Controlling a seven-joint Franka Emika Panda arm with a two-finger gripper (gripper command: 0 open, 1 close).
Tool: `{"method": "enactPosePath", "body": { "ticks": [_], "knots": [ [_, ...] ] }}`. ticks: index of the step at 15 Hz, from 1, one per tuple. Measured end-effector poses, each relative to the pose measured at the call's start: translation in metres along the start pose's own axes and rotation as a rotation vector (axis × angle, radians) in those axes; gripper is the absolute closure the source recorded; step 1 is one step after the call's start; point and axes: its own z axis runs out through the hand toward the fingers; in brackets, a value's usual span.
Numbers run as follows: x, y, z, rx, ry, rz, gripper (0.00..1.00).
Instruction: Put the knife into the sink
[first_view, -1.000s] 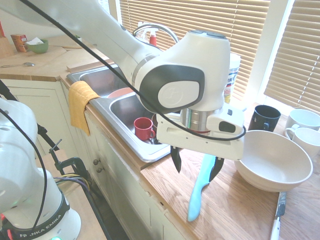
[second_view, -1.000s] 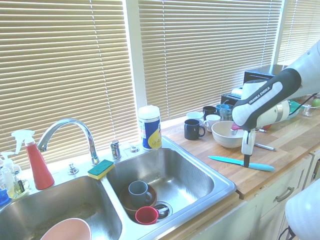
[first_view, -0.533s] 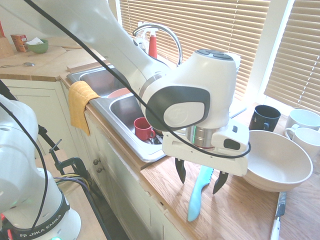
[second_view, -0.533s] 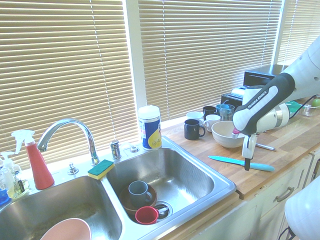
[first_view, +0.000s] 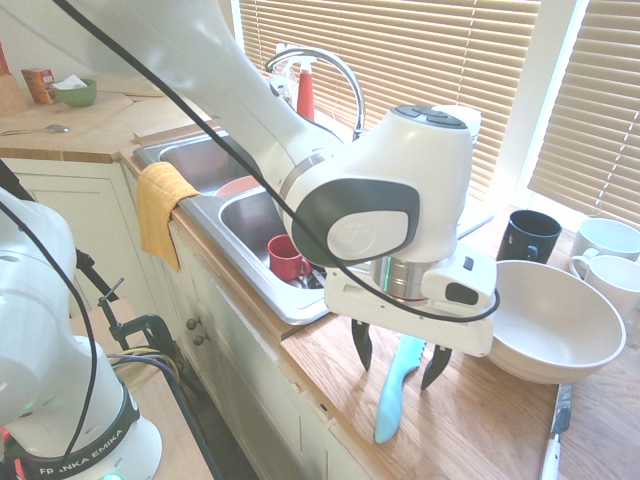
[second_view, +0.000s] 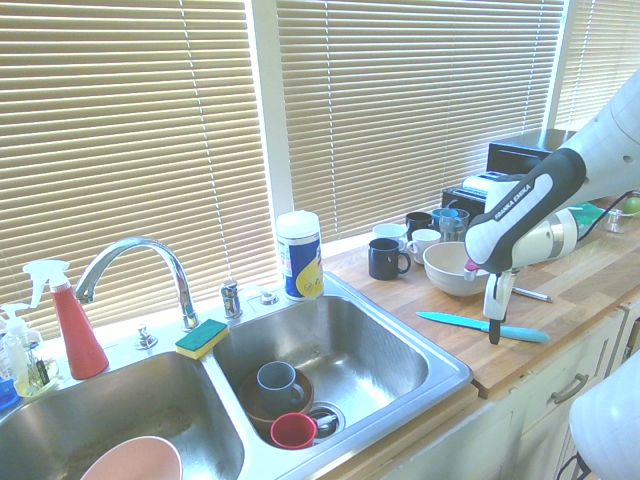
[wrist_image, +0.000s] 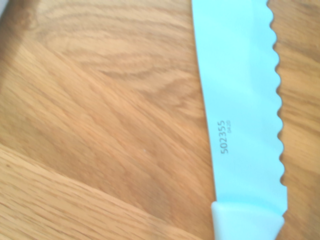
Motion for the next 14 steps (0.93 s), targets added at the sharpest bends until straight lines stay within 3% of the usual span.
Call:
{"method": "enactPosePath", "body": {
  "ticks": [14],
  "knots": [
    [-0.0021, -0.0006, -0.0005, 0.020, 0.005, 0.034, 1.00]
  ]
}}
